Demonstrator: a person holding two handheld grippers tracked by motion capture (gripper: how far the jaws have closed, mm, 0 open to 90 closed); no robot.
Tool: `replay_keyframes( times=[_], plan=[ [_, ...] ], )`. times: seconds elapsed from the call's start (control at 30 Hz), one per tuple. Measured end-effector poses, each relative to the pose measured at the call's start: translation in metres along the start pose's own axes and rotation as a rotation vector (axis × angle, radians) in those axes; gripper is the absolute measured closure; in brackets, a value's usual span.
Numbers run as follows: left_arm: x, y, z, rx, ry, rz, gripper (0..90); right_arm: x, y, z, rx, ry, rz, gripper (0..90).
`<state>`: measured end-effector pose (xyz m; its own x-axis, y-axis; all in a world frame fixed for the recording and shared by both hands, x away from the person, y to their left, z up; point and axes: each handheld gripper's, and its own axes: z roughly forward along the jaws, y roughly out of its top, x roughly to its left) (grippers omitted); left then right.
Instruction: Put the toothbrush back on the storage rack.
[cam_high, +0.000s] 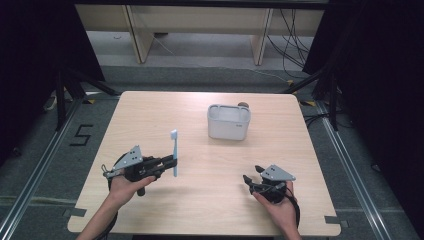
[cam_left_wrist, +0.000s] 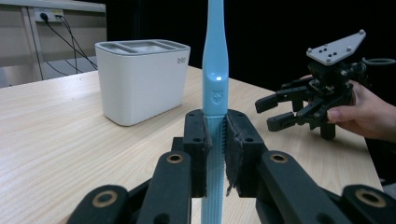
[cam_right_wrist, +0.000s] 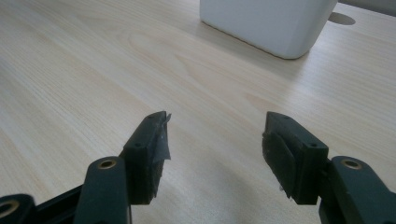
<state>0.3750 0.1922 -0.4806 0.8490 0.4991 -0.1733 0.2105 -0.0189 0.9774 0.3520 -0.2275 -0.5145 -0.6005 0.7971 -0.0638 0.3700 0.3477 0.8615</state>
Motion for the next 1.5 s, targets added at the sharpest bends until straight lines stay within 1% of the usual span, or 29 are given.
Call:
replay_keyframes(
  times=[0.03, 0.1, 0.17, 0.3, 0.37, 0.4, 0.43, 0.57, 0.63, 0.67, 0.7, 0.73, 0.8, 0.87, 0.9, 0.93, 0.97, 1.0, 1.03, 1.07, 1.1, 1.13, 1.17, 1.23, 1.27, 1.33, 1.37, 1.4, 1.5],
  plan=[
    [0.0, -0.003, 0.001, -0.024, -0.006, -0.003, 78.9, 0.0, 0.0, 0.0, 0.0, -0.001, 0.001, 41.5],
    [-0.002, -0.004, 0.0, -0.006, 0.013, -0.001, 78.9, 0.0, 0.0, 0.0, -0.002, -0.002, -0.001, 41.5],
    [-0.004, -0.007, 0.001, -0.014, 0.014, 0.003, 78.8, 0.0, 0.0, 0.0, -0.007, -0.006, 0.0, 41.5],
    [-0.005, -0.01, 0.002, -0.027, 0.032, -0.004, 78.9, 0.001, 0.0, 0.0, -0.006, -0.006, 0.004, 41.7],
    [-0.005, -0.011, 0.002, -0.032, 0.035, -0.005, 78.8, 0.0, 0.0, 0.0, -0.015, -0.003, -0.006, 42.1],
    [-0.006, -0.011, 0.003, -0.035, 0.039, -0.006, 78.9, 0.0, 0.0, -0.001, -0.015, -0.003, 0.005, 42.2],
    [-0.007, -0.011, 0.003, -0.039, 0.04, -0.007, 78.8, 0.0, -0.001, -0.001, -0.028, -0.006, -0.002, 42.3],
    [-0.008, -0.011, 0.004, -0.045, 0.045, -0.003, 78.8, 0.0, -0.002, -0.004, -0.054, -0.006, 0.026, 42.3],
    [-0.009, -0.01, 0.005, -0.045, 0.049, -0.004, 78.9, 0.001, -0.001, -0.002, -0.068, 0.005, 0.025, 42.1],
    [-0.009, -0.01, 0.005, -0.049, 0.048, -0.002, 78.8, 0.004, -0.001, -0.004, -0.042, 0.02, 0.057, 42.0],
    [-0.009, -0.009, 0.005, -0.048, 0.051, 0.003, 78.9, 0.004, 0.001, -0.003, -0.064, 0.015, 0.033, 41.9],
    [-0.01, -0.009, 0.005, -0.049, 0.054, 0.003, 78.9, 0.005, 0.003, -0.003, -0.079, 0.013, 0.019, 41.9],
    [-0.01, -0.008, 0.005, -0.051, 0.058, 0.0, 78.9, 0.009, 0.008, -0.007, -0.089, 0.026, 0.041, 42.0],
    [-0.01, -0.007, 0.006, -0.05, 0.059, 0.006, 78.9, 0.011, 0.011, -0.01, -0.092, 0.026, 0.044, 42.2],
    [-0.011, -0.007, 0.006, -0.052, 0.061, 0.005, 78.8, 0.011, 0.013, -0.01, -0.108, 0.04, 0.039, 42.7],
    [-0.011, -0.007, 0.007, -0.053, 0.062, 0.005, 78.8, 0.014, 0.016, -0.013, -0.119, 0.035, 0.063, 44.0],
    [-0.012, -0.006, 0.007, -0.055, 0.064, 0.003, 78.9, 0.015, 0.018, -0.014, -0.121, 0.047, 0.065, 44.7],
    [-0.012, -0.006, 0.008, -0.057, 0.064, 0.002, 78.8, 0.014, 0.021, -0.014, -0.142, 0.048, 0.042, 45.0],
    [-0.013, -0.006, 0.009, -0.055, 0.063, 0.004, 78.8, 0.015, 0.024, -0.016, -0.144, 0.055, 0.035, 45.3],
    [-0.013, -0.005, 0.01, -0.057, 0.062, 0.005, 78.8, 0.018, 0.026, -0.016, -0.15, 0.065, 0.06, 45.4],
    [-0.014, -0.005, 0.012, -0.06, 0.061, 0.005, 78.8, 0.02, 0.028, -0.016, -0.159, 0.075, 0.063, 45.8],
    [-0.015, -0.004, 0.013, -0.06, 0.059, 0.004, 78.9, 0.024, 0.03, -0.018, -0.154, 0.086, 0.081, 46.3],
    [-0.015, -0.004, 0.014, -0.057, 0.058, 0.008, 78.8, 0.023, 0.032, -0.017, -0.167, 0.084, 0.05, 46.5],
    [-0.017, -0.003, 0.016, -0.057, 0.056, 0.005, 78.9, 0.027, 0.035, -0.016, -0.183, 0.106, 0.058, 47.6],
    [-0.018, -0.003, 0.018, -0.059, 0.053, 0.008, 78.9, 0.028, 0.037, -0.015, -0.19, 0.114, 0.053, 48.0],
    [-0.019, -0.002, 0.02, -0.057, 0.051, 0.012, 78.8, 0.032, 0.041, -0.016, -0.194, 0.118, 0.06, 49.0],
    [-0.02, -0.002, 0.021, -0.057, 0.05, 0.013, 78.9, 0.032, 0.043, -0.015, -0.211, 0.121, 0.049, 49.3],
    [-0.021, -0.001, 0.022, -0.056, 0.048, 0.012, 78.8, 0.034, 0.045, -0.015, -0.214, 0.129, 0.058, 49.6],
    [-0.022, -0.001, 0.025, -0.053, 0.046, 0.017, 78.9, 0.037, 0.052, -0.013, -0.245, 0.145, 0.047, 49.9]
  ],
)
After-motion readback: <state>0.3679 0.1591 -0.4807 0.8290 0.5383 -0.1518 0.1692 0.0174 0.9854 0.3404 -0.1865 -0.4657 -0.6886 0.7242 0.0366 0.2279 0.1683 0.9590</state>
